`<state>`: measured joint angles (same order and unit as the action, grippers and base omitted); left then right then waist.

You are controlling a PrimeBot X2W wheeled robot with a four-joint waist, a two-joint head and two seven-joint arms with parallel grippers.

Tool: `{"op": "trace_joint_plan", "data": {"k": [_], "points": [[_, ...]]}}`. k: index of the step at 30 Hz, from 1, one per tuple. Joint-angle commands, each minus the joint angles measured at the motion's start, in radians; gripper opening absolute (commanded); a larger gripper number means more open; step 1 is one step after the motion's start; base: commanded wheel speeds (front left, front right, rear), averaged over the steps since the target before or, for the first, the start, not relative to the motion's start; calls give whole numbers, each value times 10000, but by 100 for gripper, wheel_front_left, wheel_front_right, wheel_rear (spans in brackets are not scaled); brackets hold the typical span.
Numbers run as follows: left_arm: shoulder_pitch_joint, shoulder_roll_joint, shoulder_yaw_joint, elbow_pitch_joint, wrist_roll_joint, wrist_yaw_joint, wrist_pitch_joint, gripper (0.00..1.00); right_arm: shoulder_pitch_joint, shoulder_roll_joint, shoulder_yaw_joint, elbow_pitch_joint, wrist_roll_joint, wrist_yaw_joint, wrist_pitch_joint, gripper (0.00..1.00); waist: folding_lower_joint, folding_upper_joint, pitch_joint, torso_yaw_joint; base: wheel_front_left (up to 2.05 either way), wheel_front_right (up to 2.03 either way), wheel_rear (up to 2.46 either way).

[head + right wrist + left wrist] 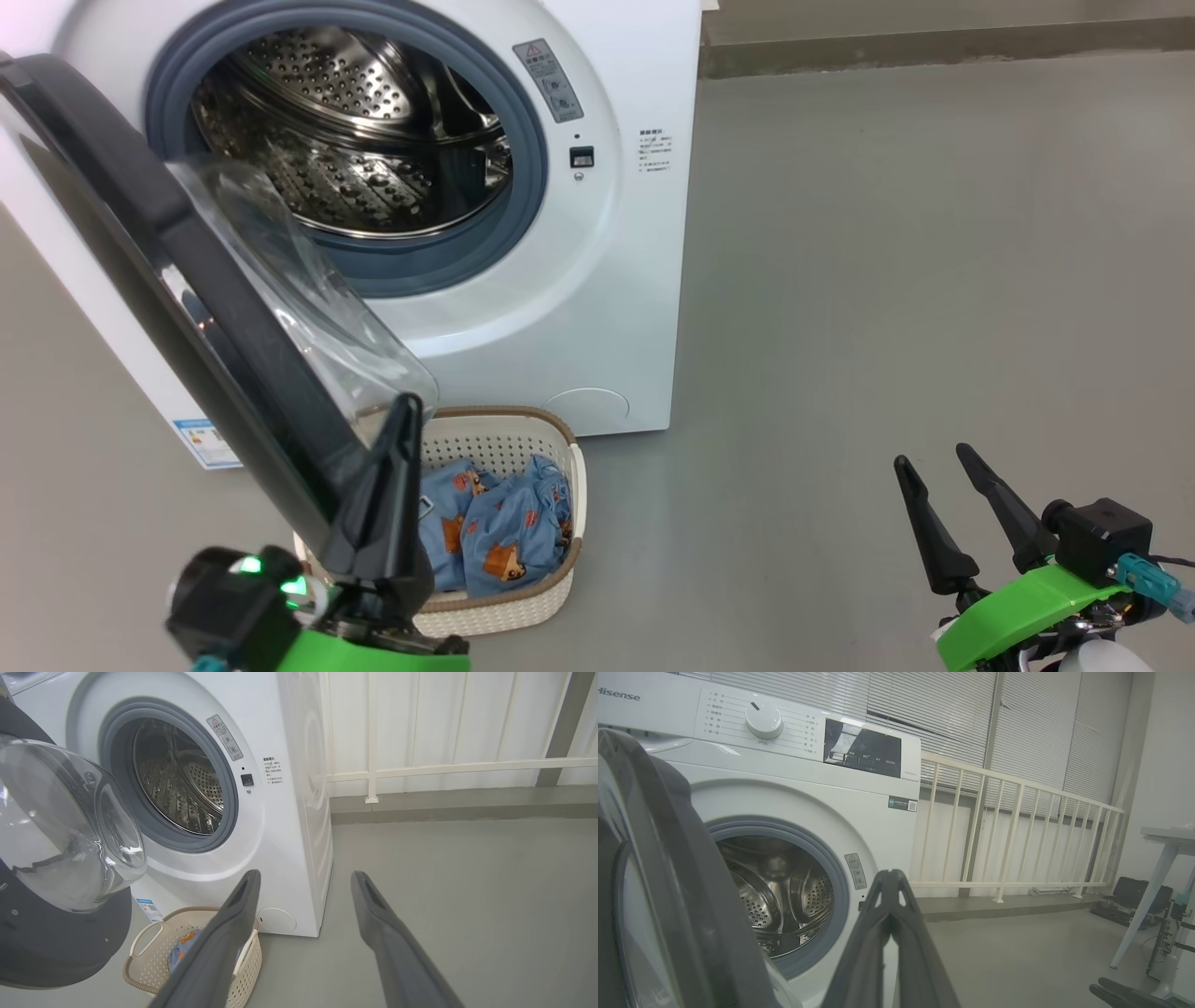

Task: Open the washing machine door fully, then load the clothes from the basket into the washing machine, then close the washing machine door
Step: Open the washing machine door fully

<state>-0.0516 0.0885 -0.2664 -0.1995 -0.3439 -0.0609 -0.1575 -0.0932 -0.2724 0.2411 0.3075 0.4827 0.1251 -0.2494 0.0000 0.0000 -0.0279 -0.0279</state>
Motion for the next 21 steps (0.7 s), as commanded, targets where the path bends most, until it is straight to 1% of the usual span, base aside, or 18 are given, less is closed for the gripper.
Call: {"op": "trace_joint_plan", "data": {"k": [1,7,14,21], "points": [[-123,17,207,49,-102,-4,121,0,-182,-127,124,-230,-87,56,-124,100,0,0,9,-35,0,0,0],[-87,41,130,965,-192,-19,236,0,-227,-92,161,-224,-76,56,-124,100,0,0,34,-123,0,0,0],[-313,18,6,2246,-550,-198,275,0,-236,-68,171,-191,-63,56,-124,100,0,0,77,-191,0,0,0],[-688,22,151,3338,-651,-65,292,0,-248,-72,222,-155,-50,56,-124,100,0,0,61,-237,0,0,0]]}}
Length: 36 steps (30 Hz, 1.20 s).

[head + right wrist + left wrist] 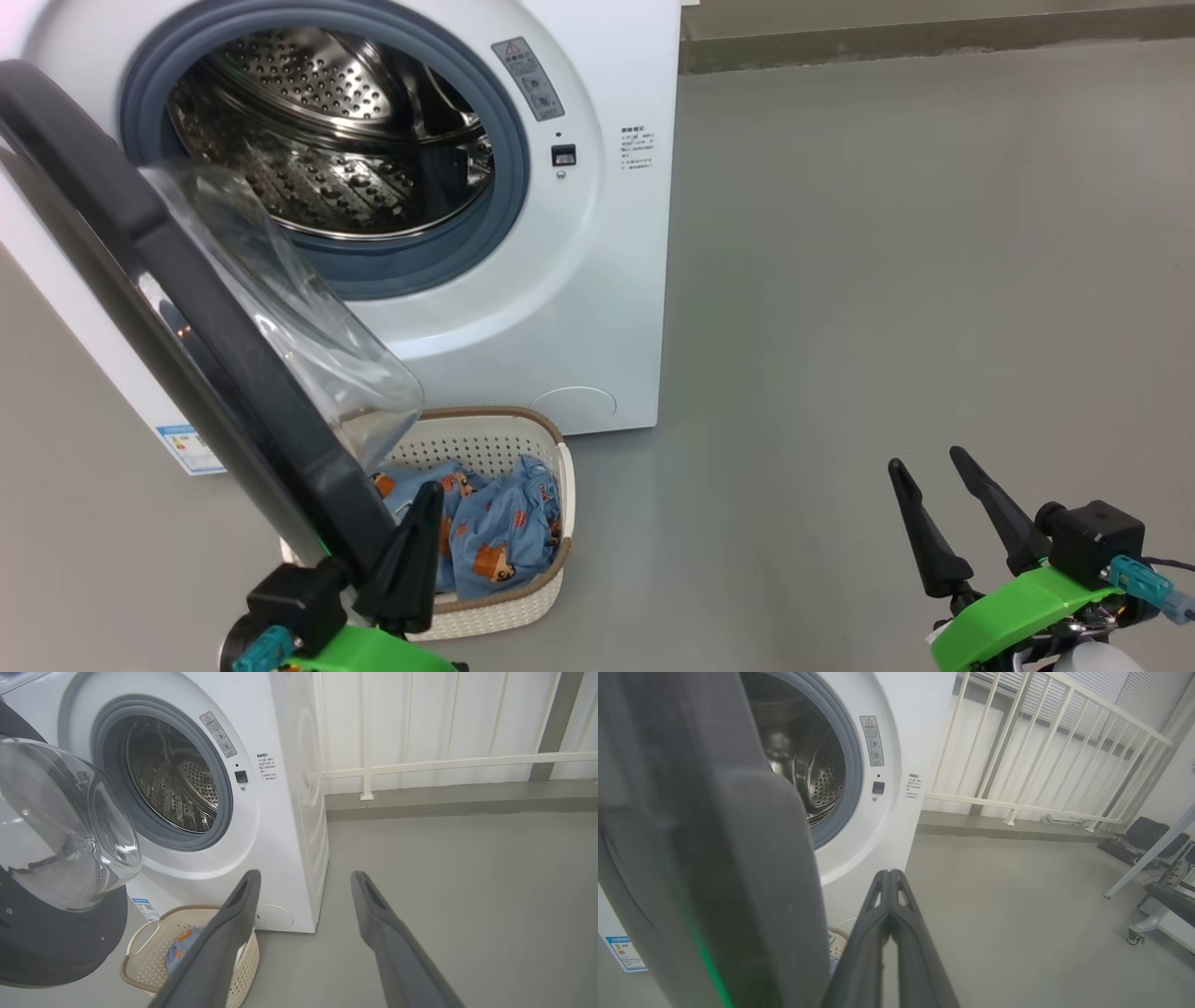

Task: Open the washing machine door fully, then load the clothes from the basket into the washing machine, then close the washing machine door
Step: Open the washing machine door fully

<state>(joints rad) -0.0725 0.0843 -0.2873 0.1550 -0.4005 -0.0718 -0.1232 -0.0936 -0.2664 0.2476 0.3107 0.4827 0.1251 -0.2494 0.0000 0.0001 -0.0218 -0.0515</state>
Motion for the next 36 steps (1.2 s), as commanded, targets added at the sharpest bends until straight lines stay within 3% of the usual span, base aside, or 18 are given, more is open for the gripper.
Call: {"op": "trace_joint_plan", "data": {"k": [1,16,36], "points": [[-523,62,383,-79,-103,66,-64,0,-244,-134,172,-184,-46,56,-124,100,0,-1,-4,-7,0,0,0],[-766,256,897,764,-399,359,-546,0,-204,-121,240,-153,-22,56,-124,100,0,-1,30,276,0,0,0],[-39,789,977,-232,-384,744,-123,0,-66,117,169,-135,4,56,-124,100,0,-1,-73,1931,0,0,0]]}}
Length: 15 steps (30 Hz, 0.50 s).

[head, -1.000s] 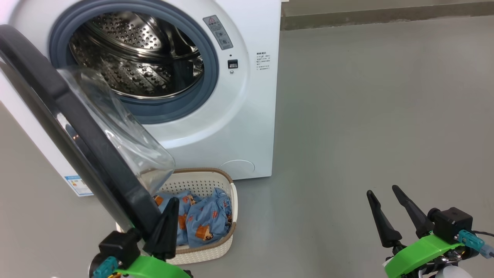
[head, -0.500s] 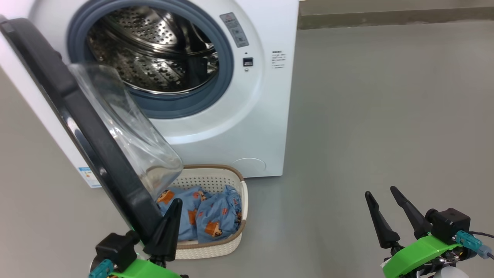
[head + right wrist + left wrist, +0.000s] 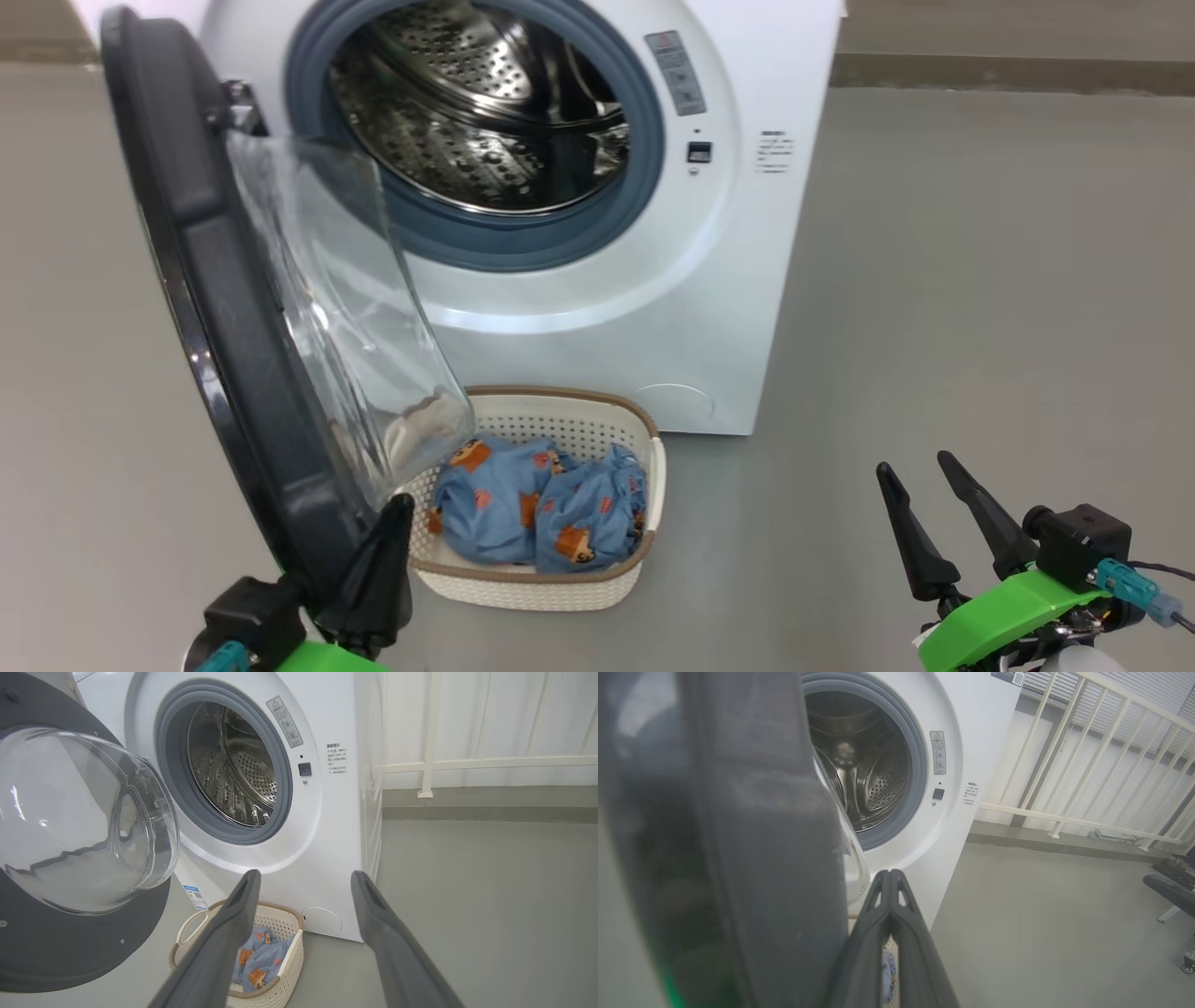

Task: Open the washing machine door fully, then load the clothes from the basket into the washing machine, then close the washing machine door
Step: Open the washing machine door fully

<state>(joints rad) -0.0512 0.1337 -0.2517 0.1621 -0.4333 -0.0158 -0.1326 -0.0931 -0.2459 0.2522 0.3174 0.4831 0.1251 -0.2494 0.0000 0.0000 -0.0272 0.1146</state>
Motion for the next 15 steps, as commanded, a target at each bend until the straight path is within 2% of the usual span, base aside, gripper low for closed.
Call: {"op": "trace_joint_plan", "data": {"k": [1,15], "points": [[-230,314,627,-351,-62,206,2,0,-70,-72,123,-198,2,56,-124,100,0,0,-18,354,0,0,0],[-139,812,1178,-712,-208,655,279,0,-55,67,28,-207,-40,56,-124,100,0,0,-11,1265,0,0,0]]}}
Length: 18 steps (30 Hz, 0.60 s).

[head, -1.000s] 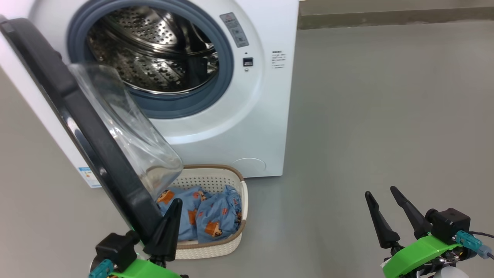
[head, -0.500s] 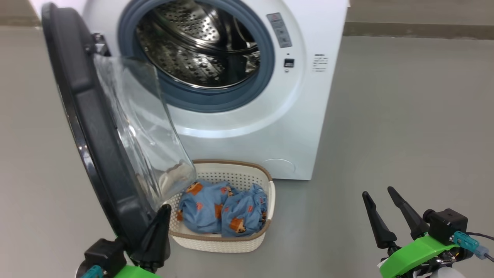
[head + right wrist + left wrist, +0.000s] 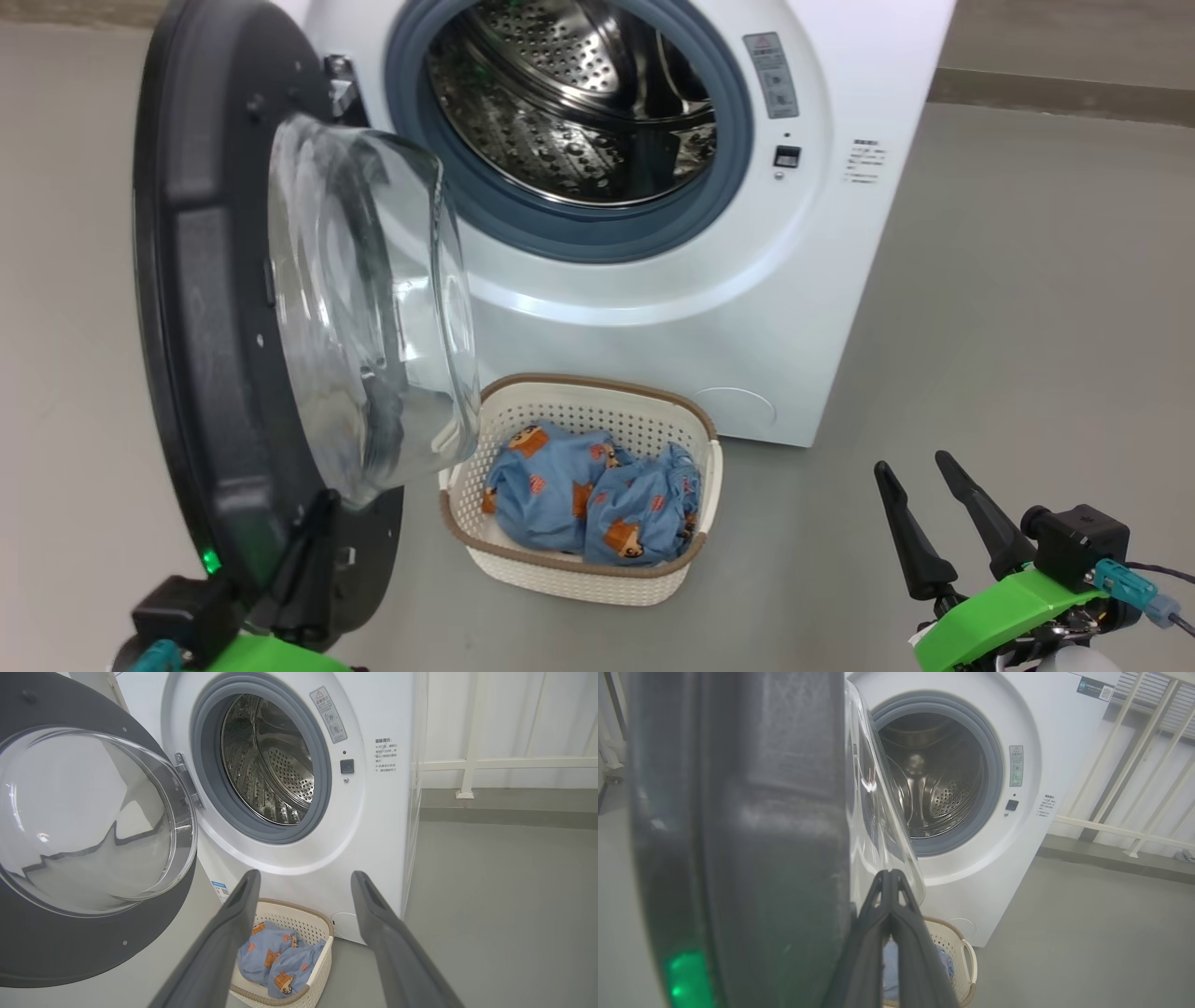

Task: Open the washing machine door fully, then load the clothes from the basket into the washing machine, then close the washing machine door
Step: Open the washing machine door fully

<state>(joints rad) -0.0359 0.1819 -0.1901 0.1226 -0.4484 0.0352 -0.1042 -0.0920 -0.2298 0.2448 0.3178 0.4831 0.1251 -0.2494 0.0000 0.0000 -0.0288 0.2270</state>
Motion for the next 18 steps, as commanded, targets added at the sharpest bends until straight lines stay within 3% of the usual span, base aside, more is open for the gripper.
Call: {"op": "trace_joint_plan", "data": {"k": [1,18], "points": [[-310,395,610,-332,-55,176,34,0,-67,-81,96,-212,-42,56,-124,100,0,0,8,206,0,0,0],[-1288,1773,1753,741,-490,386,896,0,-172,149,-20,-206,-89,56,-124,100,0,0,409,1044,0,0,0]]}}
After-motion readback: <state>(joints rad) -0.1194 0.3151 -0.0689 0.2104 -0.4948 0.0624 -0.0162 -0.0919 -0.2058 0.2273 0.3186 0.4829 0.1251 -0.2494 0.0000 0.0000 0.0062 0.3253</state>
